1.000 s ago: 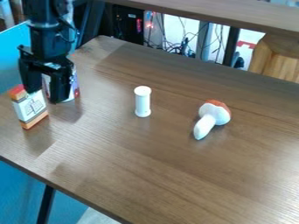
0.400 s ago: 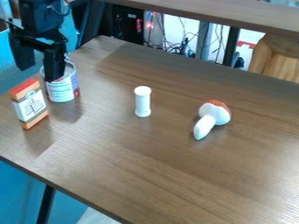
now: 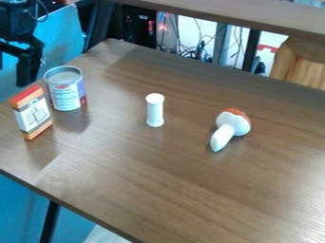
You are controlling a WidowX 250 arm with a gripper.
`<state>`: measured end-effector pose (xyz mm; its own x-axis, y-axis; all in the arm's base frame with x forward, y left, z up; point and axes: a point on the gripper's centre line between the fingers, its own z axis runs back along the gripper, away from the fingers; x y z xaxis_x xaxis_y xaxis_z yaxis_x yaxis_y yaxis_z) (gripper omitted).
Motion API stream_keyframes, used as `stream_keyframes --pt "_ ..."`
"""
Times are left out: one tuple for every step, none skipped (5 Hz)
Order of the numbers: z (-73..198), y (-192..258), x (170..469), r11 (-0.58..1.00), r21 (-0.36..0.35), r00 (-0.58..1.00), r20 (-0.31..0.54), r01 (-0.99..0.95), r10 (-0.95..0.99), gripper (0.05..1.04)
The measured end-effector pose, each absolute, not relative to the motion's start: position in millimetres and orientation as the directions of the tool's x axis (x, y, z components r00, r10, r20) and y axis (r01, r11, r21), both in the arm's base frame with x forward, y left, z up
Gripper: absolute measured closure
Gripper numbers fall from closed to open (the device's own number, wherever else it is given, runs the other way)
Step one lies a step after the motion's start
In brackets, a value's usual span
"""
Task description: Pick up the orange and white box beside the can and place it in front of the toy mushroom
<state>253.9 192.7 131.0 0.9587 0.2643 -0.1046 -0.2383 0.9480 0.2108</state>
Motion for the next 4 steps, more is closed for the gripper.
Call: stream_keyframes --pt "124.4 205.7 251.7 0.944 0.218 0.949 -0.142 -0.247 0.281 0.082" --pt "118.4 209.0 250.2 0.95 0.211 0.95 -0.161 -0.231 0.267 0.082" --pt "117.1 208.5 250.2 0.951 0.209 0.951 -0.166 -0.226 0.262 0.082" --pt "102.8 210.0 251.9 0.955 0.201 0.946 -0.195 -0.22 0.259 0.082"
